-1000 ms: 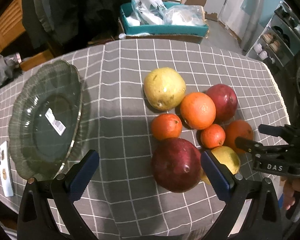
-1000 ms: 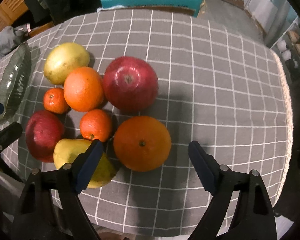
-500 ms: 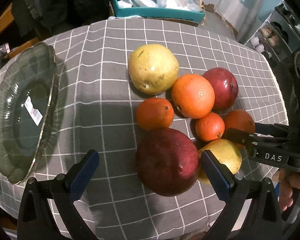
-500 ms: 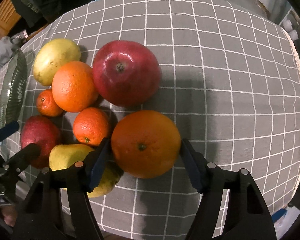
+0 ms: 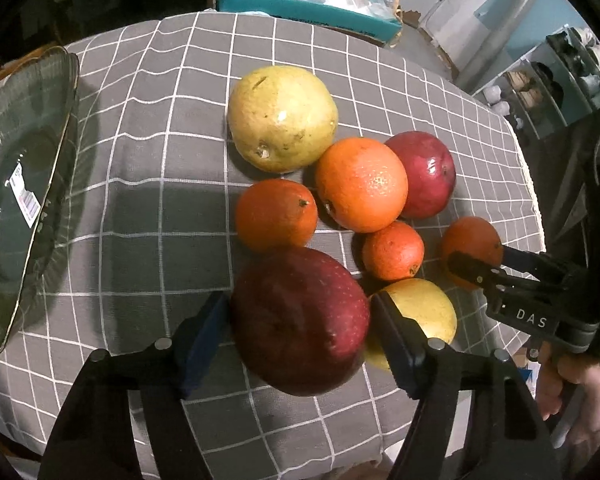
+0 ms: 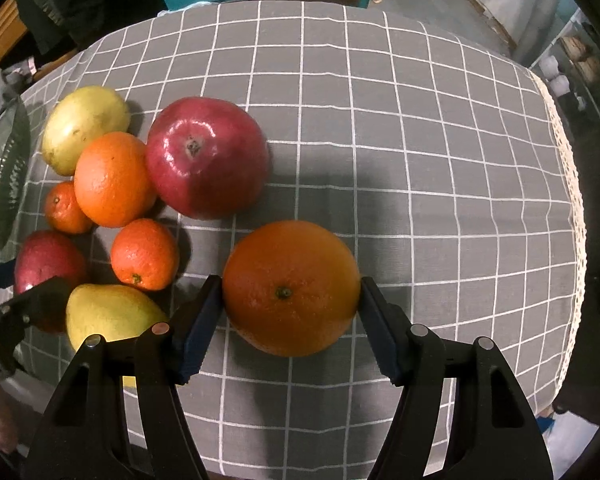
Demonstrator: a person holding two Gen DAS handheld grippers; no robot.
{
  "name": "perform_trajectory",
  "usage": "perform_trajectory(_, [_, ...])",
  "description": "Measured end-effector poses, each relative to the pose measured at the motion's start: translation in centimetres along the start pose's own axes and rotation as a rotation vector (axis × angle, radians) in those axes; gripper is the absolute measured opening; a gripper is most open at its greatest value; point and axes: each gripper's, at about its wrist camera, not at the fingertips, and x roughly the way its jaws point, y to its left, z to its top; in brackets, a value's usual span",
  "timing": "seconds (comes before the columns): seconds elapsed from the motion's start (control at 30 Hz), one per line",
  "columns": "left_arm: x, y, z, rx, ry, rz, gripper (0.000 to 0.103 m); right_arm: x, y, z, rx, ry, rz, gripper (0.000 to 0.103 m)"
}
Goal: Organize fruits
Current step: 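Close the left tool on the red apple while the right tool grasps the big orange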
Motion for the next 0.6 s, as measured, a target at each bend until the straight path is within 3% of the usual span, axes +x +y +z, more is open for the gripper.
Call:
perform_trajectory(0.17, [-0.5,-0.5,-0.1,0.038,-0.015,0.055,0.074,-0.3,0.7,0.0,-0.002,-0.022,-0.010,0.068])
perform_trajectory(0.6, [-4.6,-1.2,0.2,0.107,-0.163,0.194,0.074,-5.7,2.4,0.9,-0.057,-0.172,-0.066,0.068])
